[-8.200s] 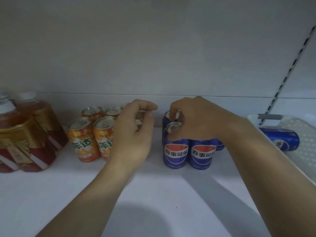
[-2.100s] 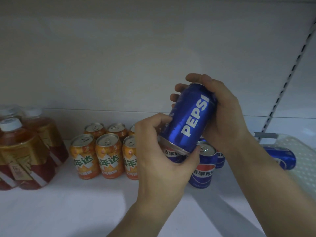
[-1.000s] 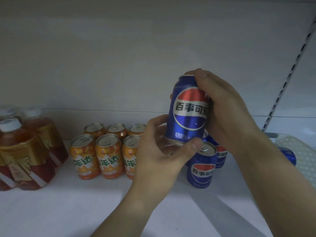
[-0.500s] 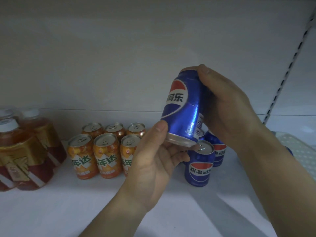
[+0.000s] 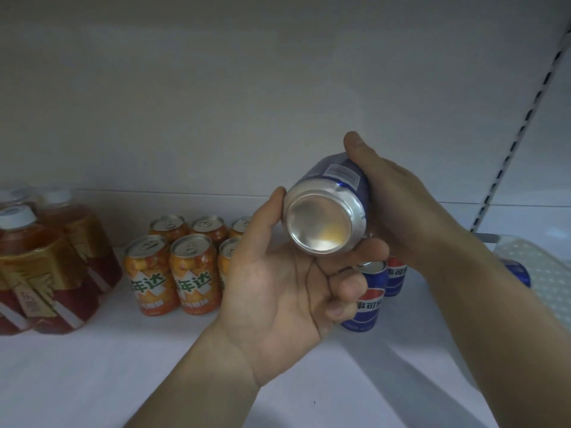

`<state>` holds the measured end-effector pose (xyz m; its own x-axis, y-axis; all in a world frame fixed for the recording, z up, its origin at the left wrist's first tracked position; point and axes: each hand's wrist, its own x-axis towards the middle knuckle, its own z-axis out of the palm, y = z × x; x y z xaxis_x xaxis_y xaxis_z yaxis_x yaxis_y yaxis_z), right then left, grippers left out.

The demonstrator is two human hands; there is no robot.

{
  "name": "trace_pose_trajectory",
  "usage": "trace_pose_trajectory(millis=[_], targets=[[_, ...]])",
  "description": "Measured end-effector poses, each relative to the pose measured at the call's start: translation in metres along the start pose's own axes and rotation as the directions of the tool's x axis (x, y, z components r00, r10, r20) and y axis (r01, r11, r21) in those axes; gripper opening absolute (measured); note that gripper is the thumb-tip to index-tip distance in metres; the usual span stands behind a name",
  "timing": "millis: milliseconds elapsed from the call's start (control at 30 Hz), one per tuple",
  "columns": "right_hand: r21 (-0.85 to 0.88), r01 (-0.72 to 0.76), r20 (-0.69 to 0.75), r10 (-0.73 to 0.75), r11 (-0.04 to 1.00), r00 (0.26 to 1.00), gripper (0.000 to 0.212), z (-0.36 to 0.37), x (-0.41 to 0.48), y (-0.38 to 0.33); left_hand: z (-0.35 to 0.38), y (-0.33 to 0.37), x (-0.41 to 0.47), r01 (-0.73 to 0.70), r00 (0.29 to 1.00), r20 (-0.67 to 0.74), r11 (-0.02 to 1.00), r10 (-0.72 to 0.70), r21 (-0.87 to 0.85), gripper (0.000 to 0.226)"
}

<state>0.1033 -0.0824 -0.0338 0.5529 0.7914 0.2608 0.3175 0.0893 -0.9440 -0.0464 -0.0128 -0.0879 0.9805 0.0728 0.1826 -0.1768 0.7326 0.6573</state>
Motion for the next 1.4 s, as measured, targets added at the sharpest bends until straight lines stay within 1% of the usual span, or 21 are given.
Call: trace_pose_trajectory(millis=[67, 133, 200, 267, 333, 367, 400, 467, 533, 567, 633, 667, 700, 800, 900, 967, 1033, 1133, 1233, 1300, 1400], targets=[[-0.016, -0.004, 0.006, 0.005, 1.0, 1.0, 0.058, 0.001, 0.002, 0.002, -0.003, 0.0, 0.0, -0.005, 1.0, -0.029, 1.0, 0.004, -0.023, 0.071], [0.005, 0.01, -0.051, -0.01, 1.0, 0.999, 0.05, 0.002, 0.003, 0.004, -0.003, 0.001, 0.0, -0.028, 0.997, -0.078, 1.0, 0.028, 0.003, 0.066], [0.033, 0.05, -0.115, -0.046, 0.998, 0.992, 0.034, 0.003, 0.003, 0.005, -0.001, 0.0, 0.001, -0.06, 0.986, -0.151, 0.996, 0.07, 0.068, 0.062], [0.073, 0.095, -0.122, -0.085, 0.993, 0.989, 0.022, 0.006, 0.002, 0.003, 0.003, -0.003, 0.001, -0.114, 0.964, -0.221, 0.983, 0.144, 0.141, 0.051], [0.16, 0.124, -0.097, -0.109, 0.979, 0.989, 0.019, 0.009, 0.0, -0.001, 0.005, -0.006, 0.002, -0.155, 0.941, -0.258, 0.957, 0.219, 0.245, 0.042], [0.193, 0.143, -0.082, -0.129, 0.971, 0.988, 0.019, 0.009, 0.0, -0.003, 0.006, -0.007, 0.002, -0.175, 0.927, -0.262, 0.929, 0.267, 0.327, 0.041], [0.195, 0.172, -0.063, -0.163, 0.966, 0.985, 0.019, 0.009, -0.001, -0.004, 0.005, -0.007, 0.003, -0.203, 0.908, -0.255, 0.881, 0.334, 0.428, 0.04], [0.15, 0.24, -0.002, -0.243, 0.959, 0.97, 0.021, 0.006, -0.003, -0.007, -0.002, -0.007, 0.005, -0.245, 0.842, -0.225, 0.719, 0.491, 0.651, 0.049], [0.105, 0.299, 0.074, -0.307, 0.948, 0.949, 0.033, 0.003, -0.005, -0.009, -0.01, -0.004, 0.006, -0.23, 0.784, -0.185, 0.553, 0.593, 0.801, 0.065], [0.08, 0.338, 0.109, -0.345, 0.938, 0.932, 0.044, 0.001, -0.005, -0.009, -0.013, -0.002, 0.007, -0.227, 0.766, -0.17, 0.508, 0.62, 0.831, 0.069], [0.035, 0.415, 0.179, -0.414, 0.909, 0.892, 0.068, -0.001, -0.008, -0.009, -0.019, 0.0, 0.008, -0.236, 0.736, -0.154, 0.463, 0.659, 0.854, 0.072], [-0.004, 0.45, 0.21, -0.439, 0.893, 0.874, 0.075, -0.001, -0.009, -0.01, -0.02, 0.001, 0.008, -0.242, 0.72, -0.151, 0.45, 0.677, 0.859, 0.073], [-0.06, 0.486, 0.238, -0.46, 0.872, 0.855, 0.078, -0.002, -0.011, -0.012, -0.021, 0.002, 0.009, -0.249, 0.708, -0.151, 0.443, 0.69, 0.861, 0.073], [-0.227, 0.558, 0.261, -0.503, 0.798, 0.824, 0.071, -0.005, -0.016, -0.018, -0.024, 0.006, 0.008, -0.25, 0.684, -0.156, 0.43, 0.712, 0.867, 0.075], [-0.28, 0.552, 0.257, -0.493, 0.785, 0.831, 0.069, -0.008, -0.022, -0.023, -0.026, 0.006, 0.006, -0.21, 0.648, -0.184, 0.405, 0.739, 0.89, 0.079], [-0.313, 0.542, 0.262, -0.478, 0.78, 0.838, 0.067, -0.009, -0.024, -0.025, -0.025, 0.004, 0.004, -0.165, 0.621, -0.194, 0.369, 0.759, 0.914, 0.079], [-0.365, 0.534, 0.257, -0.469, 0.762, 0.845, 0.064, -0.011, -0.024, -0.027, -0.024, 0.002, 0.002, -0.133, 0.609, -0.191, 0.337, 0.769, 0.932, 0.08], [-0.389, 0.507, 0.194, -0.47, 0.769, 0.861, 0.055, -0.012, -0.022, -0.026, -0.019, -0.001, -0.002, -0.122, 0.631, -0.161, 0.302, 0.759, 0.945, 0.086], [-0.315, 0.464, 0.083, -0.463, 0.828, 0.882, 0.055, -0.013, -0.018, -0.025, -0.012, -0.005, -0.004, -0.128, 0.667, -0.113, 0.263, 0.736, 0.956, 0.076], [-0.306, 0.451, 0.045, -0.46, 0.839, 0.887, 0.056, -0.014, -0.016, -0.025, -0.009, -0.007, -0.004, -0.128, 0.666, -0.122, 0.273, 0.736, 0.953, 0.071], [-0.35, 0.418, 0.035, -0.434, 0.839, 0.9, 0.037, -0.011, -0.012, -0.02, -0.014, -0.008, -0.001, -0.073, 0.679, -0.194, 0.329, 0.708, 0.941, 0.075]])
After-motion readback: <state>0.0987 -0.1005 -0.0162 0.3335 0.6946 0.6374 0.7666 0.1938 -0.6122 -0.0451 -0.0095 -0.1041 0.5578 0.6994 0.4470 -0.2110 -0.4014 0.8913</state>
